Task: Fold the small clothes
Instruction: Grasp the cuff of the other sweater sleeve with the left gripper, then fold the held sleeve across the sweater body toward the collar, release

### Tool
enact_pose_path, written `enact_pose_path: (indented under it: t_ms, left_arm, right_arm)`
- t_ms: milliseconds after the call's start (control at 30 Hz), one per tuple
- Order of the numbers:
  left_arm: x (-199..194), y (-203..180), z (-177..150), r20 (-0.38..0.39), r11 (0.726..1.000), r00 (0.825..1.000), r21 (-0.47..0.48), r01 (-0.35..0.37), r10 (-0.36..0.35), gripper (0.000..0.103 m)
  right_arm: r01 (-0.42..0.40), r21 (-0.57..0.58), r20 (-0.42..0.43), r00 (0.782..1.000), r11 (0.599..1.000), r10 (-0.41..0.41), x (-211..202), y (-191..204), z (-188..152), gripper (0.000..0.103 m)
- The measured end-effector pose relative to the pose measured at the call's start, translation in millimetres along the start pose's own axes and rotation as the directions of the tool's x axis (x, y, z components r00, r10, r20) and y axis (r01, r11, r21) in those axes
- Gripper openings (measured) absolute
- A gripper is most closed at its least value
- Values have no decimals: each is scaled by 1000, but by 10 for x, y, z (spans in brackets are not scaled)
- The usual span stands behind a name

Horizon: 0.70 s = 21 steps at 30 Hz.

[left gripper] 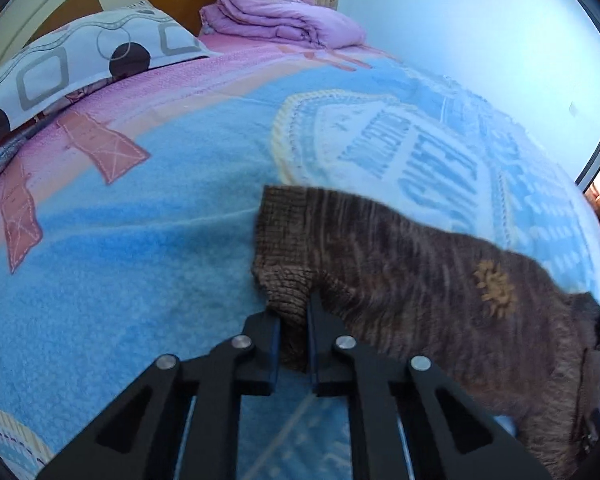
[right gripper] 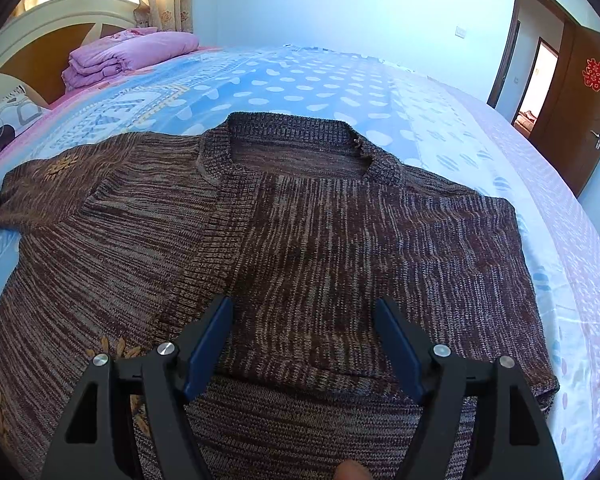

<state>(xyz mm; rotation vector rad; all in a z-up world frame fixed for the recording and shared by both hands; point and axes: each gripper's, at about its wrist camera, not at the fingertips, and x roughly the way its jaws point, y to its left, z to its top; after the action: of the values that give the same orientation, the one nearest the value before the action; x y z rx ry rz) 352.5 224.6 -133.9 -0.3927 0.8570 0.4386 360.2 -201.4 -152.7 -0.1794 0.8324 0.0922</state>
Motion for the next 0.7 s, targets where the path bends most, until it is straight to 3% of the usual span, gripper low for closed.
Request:
enact_pose_path:
  t_ms: [233,400,700]
  left_arm:
    - [-288,-74,111,51,998,997,-7,65,-65,11]
    - [-460,-204,186,59,993,992,10,115,-115,11]
    - [-947,-679,274,100,968,965,84,235,-243,11]
  right_arm:
    - [-4,9,-5,1000,1000,4,12,-11,0,77]
    - [-74,87,12,997,993,73,-75,-199,15,79]
    - [-94,122,76,993,988,85,-572,-566,15,79]
